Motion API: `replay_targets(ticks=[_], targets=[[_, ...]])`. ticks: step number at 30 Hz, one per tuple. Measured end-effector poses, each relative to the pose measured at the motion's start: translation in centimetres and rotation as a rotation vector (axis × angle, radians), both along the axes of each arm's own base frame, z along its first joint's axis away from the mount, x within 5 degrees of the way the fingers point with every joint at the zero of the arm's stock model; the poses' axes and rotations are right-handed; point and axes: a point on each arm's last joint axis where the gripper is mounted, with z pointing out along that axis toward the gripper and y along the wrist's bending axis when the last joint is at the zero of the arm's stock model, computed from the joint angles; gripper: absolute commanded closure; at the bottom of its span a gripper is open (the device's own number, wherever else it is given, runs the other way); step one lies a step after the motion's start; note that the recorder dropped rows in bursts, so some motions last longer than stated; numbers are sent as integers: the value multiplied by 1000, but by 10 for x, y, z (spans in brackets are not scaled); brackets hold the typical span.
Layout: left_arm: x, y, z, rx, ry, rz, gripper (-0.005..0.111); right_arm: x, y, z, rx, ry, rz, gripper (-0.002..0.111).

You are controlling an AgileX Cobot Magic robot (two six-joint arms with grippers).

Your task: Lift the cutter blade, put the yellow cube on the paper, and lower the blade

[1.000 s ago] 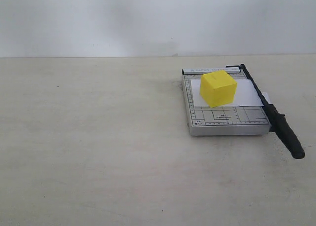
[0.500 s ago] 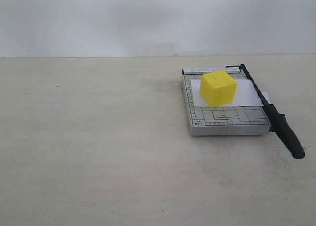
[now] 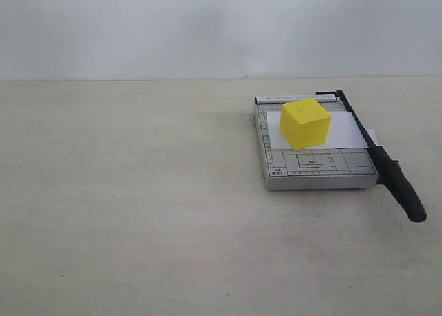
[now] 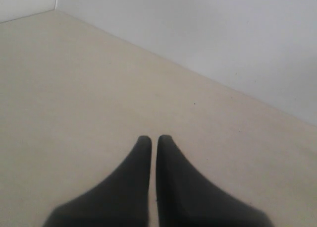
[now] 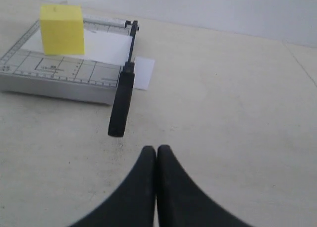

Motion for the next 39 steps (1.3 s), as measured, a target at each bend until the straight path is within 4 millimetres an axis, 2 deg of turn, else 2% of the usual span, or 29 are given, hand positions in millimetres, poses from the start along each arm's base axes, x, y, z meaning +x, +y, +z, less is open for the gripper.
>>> replay_targets(ticks=[13, 18, 22, 39], targets=[[0, 0, 0, 0, 0, 0, 102, 1, 4, 2, 29, -50, 36, 108], [0, 0, 0, 0, 0, 0, 102, 2, 3, 2, 57, -52, -7, 108], [0, 0, 0, 0, 0, 0, 102, 2, 1, 2, -55, -54, -21, 108], [0, -1, 0, 0, 0, -10, 102, 2, 1, 3, -65, -54, -16, 108]])
